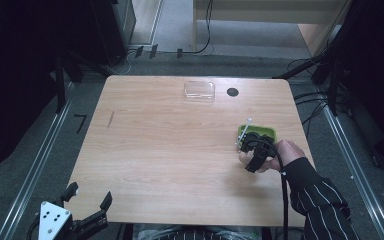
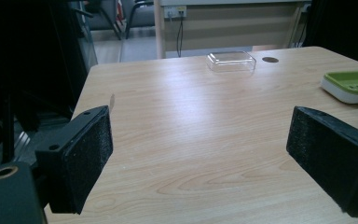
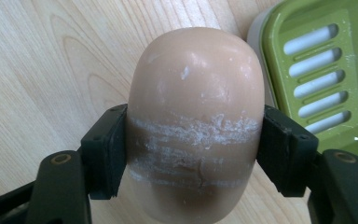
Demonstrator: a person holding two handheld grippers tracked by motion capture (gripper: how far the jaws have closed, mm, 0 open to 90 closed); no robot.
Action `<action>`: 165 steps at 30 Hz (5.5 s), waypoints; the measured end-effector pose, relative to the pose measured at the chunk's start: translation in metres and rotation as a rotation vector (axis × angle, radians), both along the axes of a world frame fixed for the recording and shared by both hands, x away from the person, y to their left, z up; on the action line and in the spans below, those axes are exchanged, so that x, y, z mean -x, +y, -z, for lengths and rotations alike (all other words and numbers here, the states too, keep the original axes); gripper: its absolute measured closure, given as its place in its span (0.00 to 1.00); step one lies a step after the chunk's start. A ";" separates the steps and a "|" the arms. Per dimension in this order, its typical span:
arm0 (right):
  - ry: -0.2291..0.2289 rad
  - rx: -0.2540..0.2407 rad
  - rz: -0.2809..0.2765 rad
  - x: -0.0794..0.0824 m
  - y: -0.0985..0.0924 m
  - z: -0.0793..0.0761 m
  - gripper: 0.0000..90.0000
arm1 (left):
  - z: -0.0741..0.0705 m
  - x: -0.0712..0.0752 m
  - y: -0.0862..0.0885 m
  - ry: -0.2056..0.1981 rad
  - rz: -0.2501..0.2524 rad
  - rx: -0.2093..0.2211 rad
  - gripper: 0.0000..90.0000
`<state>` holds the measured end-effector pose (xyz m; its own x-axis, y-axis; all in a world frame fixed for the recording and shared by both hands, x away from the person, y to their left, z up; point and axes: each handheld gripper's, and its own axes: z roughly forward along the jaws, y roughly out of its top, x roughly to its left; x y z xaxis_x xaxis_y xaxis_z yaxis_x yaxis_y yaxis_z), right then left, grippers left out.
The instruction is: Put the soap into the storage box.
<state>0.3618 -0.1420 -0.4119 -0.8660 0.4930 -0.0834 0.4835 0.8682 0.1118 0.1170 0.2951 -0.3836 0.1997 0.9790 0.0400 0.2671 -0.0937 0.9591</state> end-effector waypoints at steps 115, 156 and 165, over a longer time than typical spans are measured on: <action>-0.024 0.013 -0.075 -0.101 -0.027 0.026 0.37 | 0.000 0.024 0.008 -0.002 -0.078 -0.008 0.08; -0.027 -0.004 -0.109 -0.104 -0.028 0.033 0.35 | 0.000 0.027 0.009 -0.002 -0.087 -0.010 0.08; -0.025 -0.005 -0.114 -0.104 -0.028 0.033 0.35 | 0.000 0.027 0.009 -0.002 -0.088 -0.011 0.08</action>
<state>0.4658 -0.1700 -0.4450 -0.9142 0.3920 -0.1030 0.3787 0.9167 0.1271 0.0901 0.3039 -0.3836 0.1131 0.9923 0.0512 0.2732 -0.0806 0.9586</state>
